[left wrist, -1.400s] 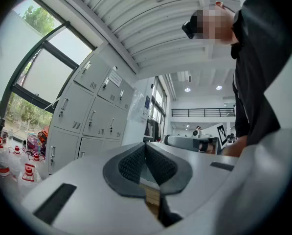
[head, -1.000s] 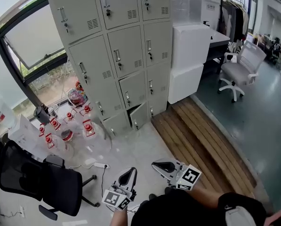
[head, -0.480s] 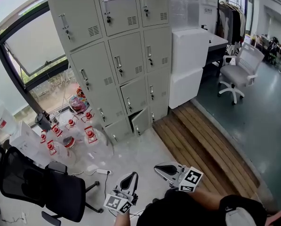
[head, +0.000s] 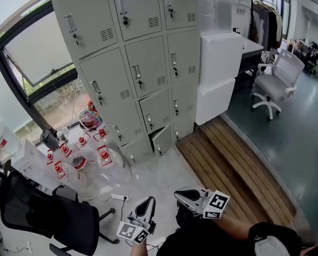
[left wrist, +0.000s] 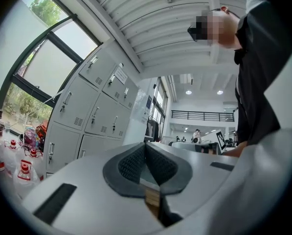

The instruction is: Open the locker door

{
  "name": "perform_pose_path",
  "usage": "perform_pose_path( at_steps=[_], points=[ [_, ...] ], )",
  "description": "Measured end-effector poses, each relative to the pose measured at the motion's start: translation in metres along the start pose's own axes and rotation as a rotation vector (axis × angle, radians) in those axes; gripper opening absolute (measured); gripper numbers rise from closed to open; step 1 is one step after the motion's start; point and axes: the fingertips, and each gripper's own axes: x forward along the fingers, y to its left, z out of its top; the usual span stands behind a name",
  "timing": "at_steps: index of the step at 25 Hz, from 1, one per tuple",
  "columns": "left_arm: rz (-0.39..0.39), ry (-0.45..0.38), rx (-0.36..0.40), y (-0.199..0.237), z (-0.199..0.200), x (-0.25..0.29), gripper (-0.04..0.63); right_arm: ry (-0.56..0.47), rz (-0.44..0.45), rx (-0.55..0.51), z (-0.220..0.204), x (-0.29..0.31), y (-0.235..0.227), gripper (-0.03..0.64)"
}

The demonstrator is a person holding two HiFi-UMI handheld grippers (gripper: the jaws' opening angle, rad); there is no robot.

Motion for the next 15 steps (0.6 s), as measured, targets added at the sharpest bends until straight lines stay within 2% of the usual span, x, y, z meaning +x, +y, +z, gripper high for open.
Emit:
perform_pose_path(
  at_steps=[6, 15],
  points=[
    [0.010, 0.032, 0.005, 0.039, 0.003, 0.040, 0.015, -0.023, 0.030, 0.017, 0.008, 0.035, -0.048, 0.011],
    [0.019, 0.043, 0.043, 0.099, 0.042, 0.122, 0.015, -0.047, 0.049, 0.038, 0.042, 0.077, -0.140, 0.011]
  ],
)
